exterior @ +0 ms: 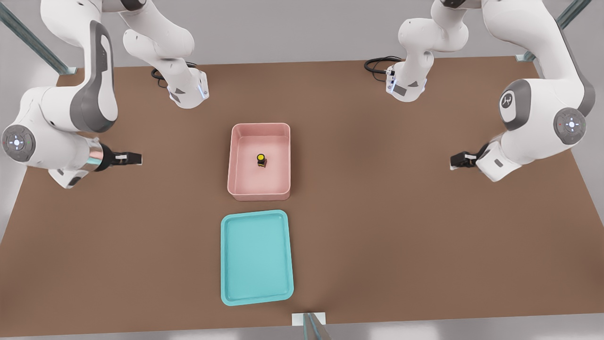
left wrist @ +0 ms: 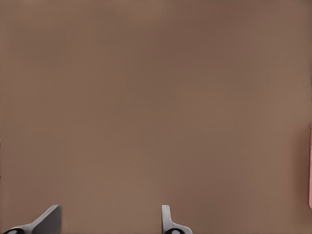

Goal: The left arm remains still, and the right arm places the button from the box into the tray

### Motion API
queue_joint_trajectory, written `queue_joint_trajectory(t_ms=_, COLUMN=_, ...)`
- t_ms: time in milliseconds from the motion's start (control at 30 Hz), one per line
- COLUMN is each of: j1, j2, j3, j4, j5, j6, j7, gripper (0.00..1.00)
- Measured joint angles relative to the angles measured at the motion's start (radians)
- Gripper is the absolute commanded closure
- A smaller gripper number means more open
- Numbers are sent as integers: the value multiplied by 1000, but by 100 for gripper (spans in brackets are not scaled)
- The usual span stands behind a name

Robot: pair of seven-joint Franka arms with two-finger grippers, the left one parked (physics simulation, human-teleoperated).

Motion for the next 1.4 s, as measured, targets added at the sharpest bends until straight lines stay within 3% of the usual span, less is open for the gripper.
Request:
queue_joint_trajectory(t_ms=100, j1=25, j2=7, j3=-1, j4=1, j5=3, j6=52, j7=7, gripper=0)
queue_joint_trajectory(t_ms=267, j1=347, j2=98, j3=4, j4=-13, j5=27, j6=175, j7=130, gripper=0)
queue_joint_trajectory(t_ms=367, j1=410, j2=1, j3=8, j4=-244, j5=35, j6=298, j7=225, gripper=0)
queue_joint_trajectory(t_ms=467, j1=430, j2=-119, j3=63, j4=-508, j5=37, j6=443, j7=321, gripper=0)
queue_joint_trajectory(t_ms=567, j1=453, j2=-106, j3=125, j4=-595, j5=38, j6=568, j7=434, gripper=0)
queue_joint_trajectory(t_ms=667, j1=519, j2=-53, j3=141, j4=-647, j5=40, j6=691, j7=545, gripper=0)
queue_joint_trajectory(t_ms=1033, j1=588, j2=150, j3=145, j4=-586, j5=55, j6=924, j7=848, gripper=0)
queue_joint_trajectory(t_ms=1400, j1=590, j2=189, j3=147, j4=-613, j5=50, j6=972, j7=1013, gripper=0)
